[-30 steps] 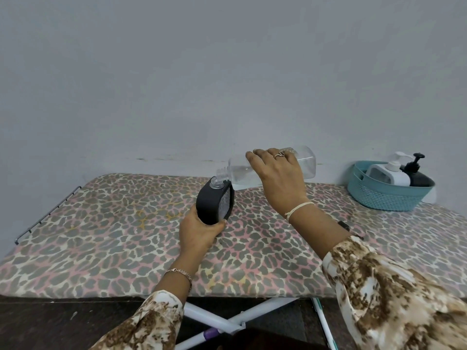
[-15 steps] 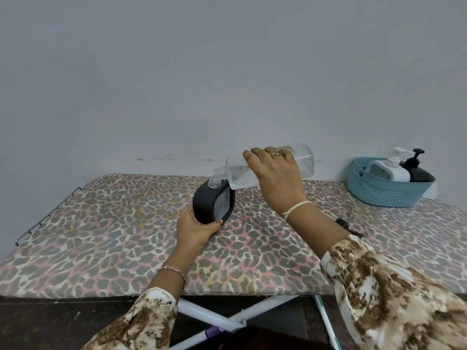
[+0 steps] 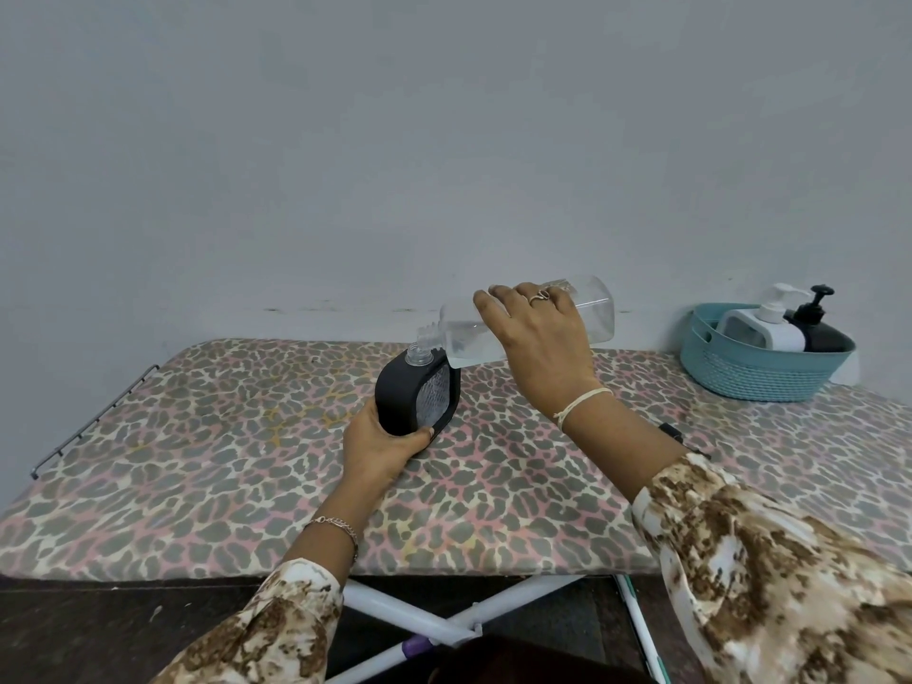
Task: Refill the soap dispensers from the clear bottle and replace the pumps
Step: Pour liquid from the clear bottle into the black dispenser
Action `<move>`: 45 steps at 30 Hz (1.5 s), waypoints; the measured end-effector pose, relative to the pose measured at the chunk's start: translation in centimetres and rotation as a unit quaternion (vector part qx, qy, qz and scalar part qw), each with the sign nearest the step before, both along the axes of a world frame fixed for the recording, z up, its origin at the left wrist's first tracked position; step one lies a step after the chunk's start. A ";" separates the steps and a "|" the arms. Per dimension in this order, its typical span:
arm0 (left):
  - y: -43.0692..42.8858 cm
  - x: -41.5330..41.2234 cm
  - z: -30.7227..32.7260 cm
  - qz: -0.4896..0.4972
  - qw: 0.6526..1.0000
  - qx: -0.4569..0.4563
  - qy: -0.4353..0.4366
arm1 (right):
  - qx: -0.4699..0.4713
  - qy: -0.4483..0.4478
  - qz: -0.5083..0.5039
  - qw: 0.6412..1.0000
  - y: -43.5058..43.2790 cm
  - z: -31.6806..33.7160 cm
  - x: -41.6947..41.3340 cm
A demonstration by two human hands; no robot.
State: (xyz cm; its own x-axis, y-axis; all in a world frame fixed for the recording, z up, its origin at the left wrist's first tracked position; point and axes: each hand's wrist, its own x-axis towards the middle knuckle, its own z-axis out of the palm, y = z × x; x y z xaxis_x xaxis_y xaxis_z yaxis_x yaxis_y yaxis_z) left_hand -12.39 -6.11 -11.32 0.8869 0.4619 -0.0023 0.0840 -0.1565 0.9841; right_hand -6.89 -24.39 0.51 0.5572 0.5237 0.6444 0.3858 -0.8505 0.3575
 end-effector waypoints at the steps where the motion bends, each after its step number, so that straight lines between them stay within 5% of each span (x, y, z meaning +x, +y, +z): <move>1: -0.1 -0.2 0.3 0.001 1.000 0.005 0.003 | 0.000 0.000 0.000 1.000 0.0 0.0 0.0; 27: 0.7 -0.6 1.8 -0.034 0.996 0.085 -0.004 | -0.013 -0.020 0.011 1.000 -0.1 0.4 0.1; 45: 0.7 -0.8 1.7 -0.042 0.997 0.059 -0.018 | -0.046 -0.031 0.009 0.998 0.0 1.1 -0.1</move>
